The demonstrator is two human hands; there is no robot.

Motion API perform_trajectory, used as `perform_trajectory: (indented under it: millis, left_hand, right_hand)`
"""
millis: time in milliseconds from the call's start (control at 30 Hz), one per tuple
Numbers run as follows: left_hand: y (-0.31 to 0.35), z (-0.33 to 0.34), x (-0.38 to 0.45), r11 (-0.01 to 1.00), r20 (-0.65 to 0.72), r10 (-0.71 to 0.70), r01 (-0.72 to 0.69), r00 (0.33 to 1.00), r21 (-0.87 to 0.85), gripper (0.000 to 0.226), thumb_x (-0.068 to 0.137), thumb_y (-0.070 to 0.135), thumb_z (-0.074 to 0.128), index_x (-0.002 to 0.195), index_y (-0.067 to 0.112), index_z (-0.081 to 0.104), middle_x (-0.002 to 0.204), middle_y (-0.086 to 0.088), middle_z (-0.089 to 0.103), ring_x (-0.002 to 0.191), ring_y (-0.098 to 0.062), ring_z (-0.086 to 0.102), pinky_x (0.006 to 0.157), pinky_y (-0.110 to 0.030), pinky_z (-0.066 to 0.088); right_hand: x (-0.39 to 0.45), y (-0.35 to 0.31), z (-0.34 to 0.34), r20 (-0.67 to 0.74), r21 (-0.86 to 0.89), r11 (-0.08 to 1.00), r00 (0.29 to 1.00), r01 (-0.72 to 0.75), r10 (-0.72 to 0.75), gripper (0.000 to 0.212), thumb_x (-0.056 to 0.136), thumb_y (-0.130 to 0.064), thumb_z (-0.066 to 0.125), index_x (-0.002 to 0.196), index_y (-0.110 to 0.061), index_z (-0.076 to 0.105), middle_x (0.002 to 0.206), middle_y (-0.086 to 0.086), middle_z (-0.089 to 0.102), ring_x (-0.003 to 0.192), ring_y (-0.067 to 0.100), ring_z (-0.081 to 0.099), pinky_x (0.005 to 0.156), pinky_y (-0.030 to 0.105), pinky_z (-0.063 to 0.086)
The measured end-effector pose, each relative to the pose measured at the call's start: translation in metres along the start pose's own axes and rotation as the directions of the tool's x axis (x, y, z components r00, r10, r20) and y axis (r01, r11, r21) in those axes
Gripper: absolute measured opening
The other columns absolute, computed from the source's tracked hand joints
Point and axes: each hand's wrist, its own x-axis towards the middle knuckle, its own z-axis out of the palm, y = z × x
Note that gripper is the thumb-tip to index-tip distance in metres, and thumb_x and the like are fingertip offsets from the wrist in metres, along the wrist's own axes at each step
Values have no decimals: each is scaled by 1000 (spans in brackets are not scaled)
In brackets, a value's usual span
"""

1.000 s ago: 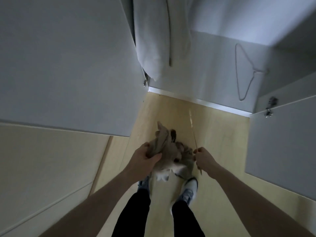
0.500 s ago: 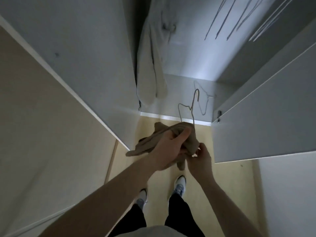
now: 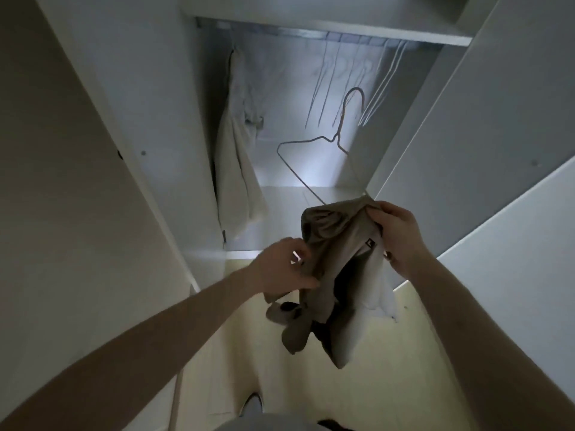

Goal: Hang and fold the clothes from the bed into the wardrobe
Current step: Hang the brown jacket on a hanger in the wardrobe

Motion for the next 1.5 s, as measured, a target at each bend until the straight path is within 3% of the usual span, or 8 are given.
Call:
perform_trajectory:
  millis: [100,200,400,600,767,1067,1300,1500]
  left_hand:
    - [20,70,-7,1000,84,-4,4,996,6,103,50,83,80,135,36,46,128,15,56,113,-12,58,97,-34,53]
    - [27,92,14,999,-103,-35,36,994,6,45,84,61,67,112,26,63,110,2,69,100,-24,66,81,-31,50]
    - [16,3,32,991,-246,47,-76,968,-111,27,93,21,67,69,32,62,65,15,62,62,0,55,64,-24,40]
    - [74,-85,34,931,-304,86,-186,949,-316,26,81,48,80,83,22,79,75,6,71,72,-5,65,73,-21,50]
    - [152,-118,29,949,-230,285,-308,931,-72,51,78,63,72,75,12,70,64,-3,53,62,-7,51,71,-26,41]
    - [250,-140,11,764,123,464,-467,877,446,15,80,48,81,74,35,76,71,16,70,75,-1,64,72,-22,47]
    - [190,-194,8,692,-129,359,-171,924,702,4,82,30,71,82,33,70,83,13,66,77,-8,60,66,-24,42]
    - [56,-190,3,951,-527,-89,229,845,207,22,83,8,64,96,22,75,98,-1,71,91,-23,65,79,-32,52]
  right_hand:
    - [-8,-20,-15,-38,6,1000,999,-14,15,20,98,-8,60,93,-14,78,59,-4,68,41,3,57,36,13,38]
    - [-12,-38,-45,-61,-57,998,998,-5,2,17,98,-9,60,91,-11,76,54,-2,62,37,6,50,37,14,35]
    - [-10,-48,-117,-122,-245,969,992,-29,-2,15,99,-9,63,102,1,74,71,8,62,58,14,55,55,23,45]
    - [-6,-30,-151,-155,-417,907,988,-52,-14,14,96,-15,68,93,-5,77,57,-6,58,45,3,48,44,14,38]
    - [-14,-25,-127,-136,-546,832,970,97,-202,12,83,-27,84,93,-25,79,70,-22,73,66,-8,65,69,19,48]
    - [-23,-44,-26,-22,-109,977,982,183,-186,50,59,-45,93,102,-27,75,94,-16,78,83,0,73,76,21,54]
    - [-15,-52,-23,-50,-200,960,976,198,-211,18,81,-29,65,84,-40,78,68,-8,72,52,1,61,48,14,46]
    - [-11,-47,-41,-133,-103,979,973,175,-188,20,80,-25,62,87,-30,80,65,-9,69,52,4,59,48,17,45]
